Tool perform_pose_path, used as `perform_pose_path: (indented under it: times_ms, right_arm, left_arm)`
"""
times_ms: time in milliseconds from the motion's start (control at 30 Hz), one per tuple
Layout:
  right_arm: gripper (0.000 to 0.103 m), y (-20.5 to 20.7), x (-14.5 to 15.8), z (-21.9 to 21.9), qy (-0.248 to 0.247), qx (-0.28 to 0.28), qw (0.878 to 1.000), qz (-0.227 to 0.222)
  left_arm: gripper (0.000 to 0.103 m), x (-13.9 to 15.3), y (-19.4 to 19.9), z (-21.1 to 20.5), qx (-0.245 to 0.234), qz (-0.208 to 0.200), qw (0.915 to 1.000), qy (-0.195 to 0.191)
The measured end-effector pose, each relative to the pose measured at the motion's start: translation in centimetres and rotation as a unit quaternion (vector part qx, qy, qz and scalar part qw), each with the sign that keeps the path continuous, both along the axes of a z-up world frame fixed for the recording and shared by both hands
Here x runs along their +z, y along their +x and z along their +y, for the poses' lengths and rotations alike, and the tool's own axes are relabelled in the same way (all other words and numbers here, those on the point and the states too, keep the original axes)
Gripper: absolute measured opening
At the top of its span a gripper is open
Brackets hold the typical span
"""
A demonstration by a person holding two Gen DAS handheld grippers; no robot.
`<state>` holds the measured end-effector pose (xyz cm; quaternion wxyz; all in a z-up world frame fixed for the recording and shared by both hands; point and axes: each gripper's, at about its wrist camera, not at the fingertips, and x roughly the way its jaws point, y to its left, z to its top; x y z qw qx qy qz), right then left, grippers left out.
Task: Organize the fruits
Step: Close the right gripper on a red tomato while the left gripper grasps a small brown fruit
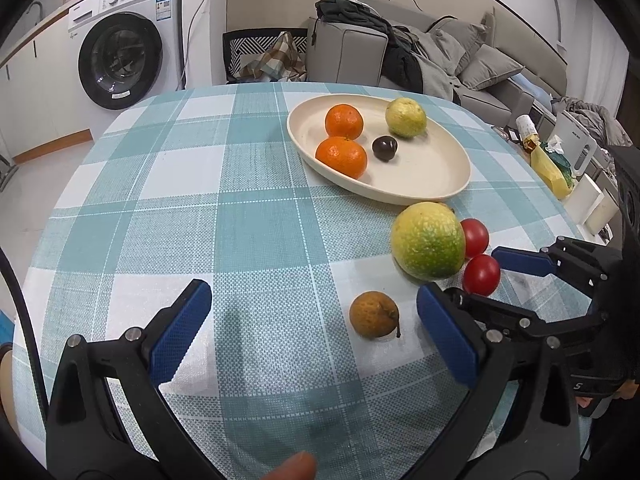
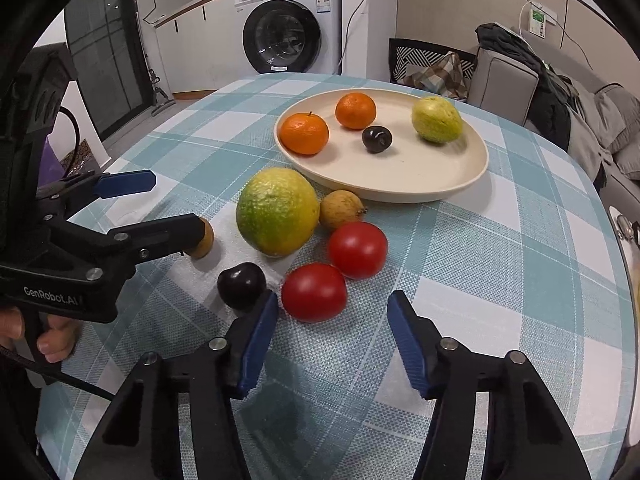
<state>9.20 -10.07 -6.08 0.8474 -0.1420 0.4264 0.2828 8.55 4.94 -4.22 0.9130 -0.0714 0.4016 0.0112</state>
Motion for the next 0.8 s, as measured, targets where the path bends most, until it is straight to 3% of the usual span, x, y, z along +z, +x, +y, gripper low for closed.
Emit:
perform_pose_path:
  times_ms: [400,700,800]
  right_arm:
    - [0.033,-0.9,0.1,0.6,-0.007,0.017,1.000,-0.010]
    - [0.032,-1.3,0.9,0.0,0.011,0.013,1.000,-0.017]
    - [0.032,-2.1,1.5,-0.8,0.032,0.005,0.999,-0.025]
  left_arm:
    - [0.102,-0.7,0.2,-0.6,-0.016,0.020,0.9997,-0.007]
    - [0.102,-1.1,0.2,-1.1,-0.035,0.032,0.9988,-0.006]
    - [0.093,-1.2,0.2,-1.1,-0.043,0.037,0.9983,-0.010]
